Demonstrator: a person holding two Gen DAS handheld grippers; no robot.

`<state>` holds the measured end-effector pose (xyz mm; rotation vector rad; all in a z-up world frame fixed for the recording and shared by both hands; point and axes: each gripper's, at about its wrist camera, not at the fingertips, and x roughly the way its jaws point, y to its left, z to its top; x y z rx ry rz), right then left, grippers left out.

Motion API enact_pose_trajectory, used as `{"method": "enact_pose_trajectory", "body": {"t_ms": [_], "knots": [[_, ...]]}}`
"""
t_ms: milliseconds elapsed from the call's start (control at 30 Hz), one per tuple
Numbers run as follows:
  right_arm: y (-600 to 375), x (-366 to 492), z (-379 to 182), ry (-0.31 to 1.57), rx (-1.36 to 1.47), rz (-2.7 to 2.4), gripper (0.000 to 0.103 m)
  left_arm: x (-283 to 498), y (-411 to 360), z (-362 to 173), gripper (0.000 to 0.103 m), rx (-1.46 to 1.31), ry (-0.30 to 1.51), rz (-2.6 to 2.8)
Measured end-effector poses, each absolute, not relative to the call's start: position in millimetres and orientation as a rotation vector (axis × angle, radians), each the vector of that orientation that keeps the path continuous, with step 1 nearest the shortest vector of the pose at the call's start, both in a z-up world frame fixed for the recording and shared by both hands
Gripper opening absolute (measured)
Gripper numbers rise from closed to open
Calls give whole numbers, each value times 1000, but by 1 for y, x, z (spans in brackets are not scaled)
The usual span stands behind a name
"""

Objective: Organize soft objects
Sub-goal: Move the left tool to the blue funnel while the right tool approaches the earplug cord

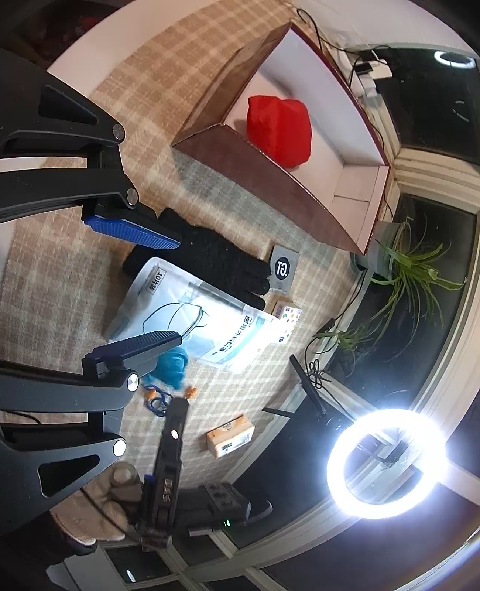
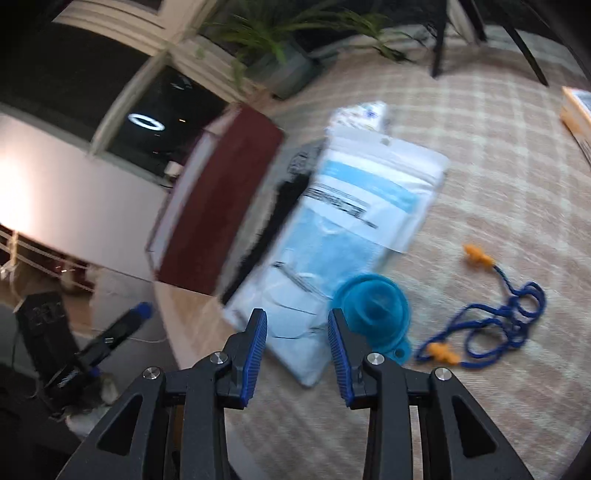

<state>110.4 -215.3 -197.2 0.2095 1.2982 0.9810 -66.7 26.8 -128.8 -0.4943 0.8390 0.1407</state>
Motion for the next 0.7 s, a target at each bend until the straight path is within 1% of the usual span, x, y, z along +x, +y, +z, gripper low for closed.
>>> {"method": "enact_pose_trajectory", "body": {"t_ms": [67,167,200,233,267,333,433,500,567,700], "knots": [[-219,104,-187,1251,204,990,31,-64,22,-132,44,-482,848,125],[-231,99,-176,1195,164,956,31,-59,11,-137,46,-462,858,95],[-238,99,-173,1175,149,932,33,-55,6,-138,46,-449,862,85],[-243,99,-171,1159,139,912,40,-53,1,-140,46,-437,866,75],[-252,98,-169,1128,118,874,44,-48,-6,-142,46,-417,871,60],[-264,99,-168,1084,83,821,61,-42,-18,-145,46,-382,875,39],[-281,96,-173,1015,-21,727,71,-30,-39,-154,46,-324,884,4],[-286,94,-181,992,-101,699,75,-23,-53,-161,47,-287,896,-18],[-289,91,-191,966,-186,696,76,-14,-69,-170,48,-245,911,-46],[-289,86,-210,929,-283,710,84,-3,-80,-181,48,-227,934,-60]]}}
